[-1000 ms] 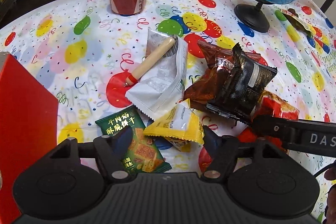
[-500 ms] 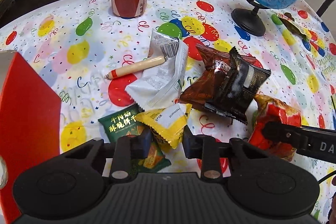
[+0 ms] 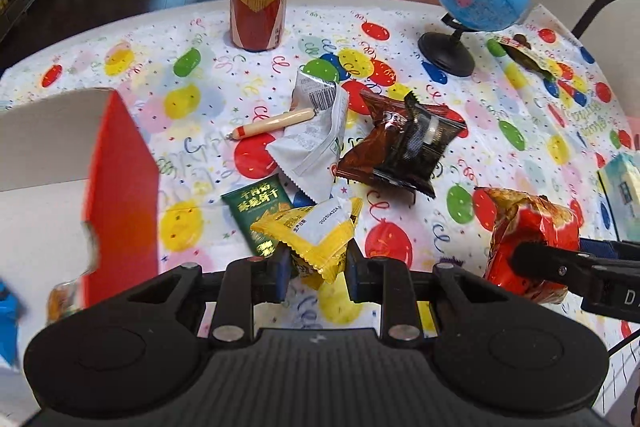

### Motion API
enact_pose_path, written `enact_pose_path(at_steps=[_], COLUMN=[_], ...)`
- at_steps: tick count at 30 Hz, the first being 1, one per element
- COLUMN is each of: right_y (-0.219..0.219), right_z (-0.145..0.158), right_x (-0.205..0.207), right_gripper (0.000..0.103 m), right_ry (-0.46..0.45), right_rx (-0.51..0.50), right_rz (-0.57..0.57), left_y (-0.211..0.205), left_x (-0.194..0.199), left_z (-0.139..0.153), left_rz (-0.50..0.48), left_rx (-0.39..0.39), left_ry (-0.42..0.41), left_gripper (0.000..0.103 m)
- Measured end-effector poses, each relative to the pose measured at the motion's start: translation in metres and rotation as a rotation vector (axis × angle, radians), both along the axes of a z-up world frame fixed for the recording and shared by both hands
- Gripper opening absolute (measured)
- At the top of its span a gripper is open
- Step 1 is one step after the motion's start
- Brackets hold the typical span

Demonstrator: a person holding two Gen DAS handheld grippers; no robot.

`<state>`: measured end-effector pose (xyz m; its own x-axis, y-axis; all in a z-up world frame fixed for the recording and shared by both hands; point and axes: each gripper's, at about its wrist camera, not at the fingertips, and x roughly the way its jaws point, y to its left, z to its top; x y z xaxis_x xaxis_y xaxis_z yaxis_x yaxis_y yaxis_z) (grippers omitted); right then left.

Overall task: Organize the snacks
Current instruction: 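Carry the yellow packet and red chip bag over the box with both tools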

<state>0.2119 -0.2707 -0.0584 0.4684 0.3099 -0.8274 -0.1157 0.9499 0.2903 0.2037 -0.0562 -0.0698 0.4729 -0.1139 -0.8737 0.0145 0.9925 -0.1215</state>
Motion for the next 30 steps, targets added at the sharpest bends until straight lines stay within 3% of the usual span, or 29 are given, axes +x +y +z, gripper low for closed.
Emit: enact_pose_path(at_steps=[12,30], right_y=[0.055,0.177], right_z=[0.050,0.091], right_x=[-0.051,-0.084], right_gripper=[0.059,0.059], right_ry=[-0.076,-0.143], right_rx=[-0.032,-0.018], right_rz=[0.150,0.304], left_y=[0.038,0.150], left_x=[-0.056,-0.108], left_z=[0.051,0.094], left_rz=[-0.005,0.071], left_rx=[0.003,0.020], left_ry=[-0.047,-0.115], left_gripper=[0.026,0.026])
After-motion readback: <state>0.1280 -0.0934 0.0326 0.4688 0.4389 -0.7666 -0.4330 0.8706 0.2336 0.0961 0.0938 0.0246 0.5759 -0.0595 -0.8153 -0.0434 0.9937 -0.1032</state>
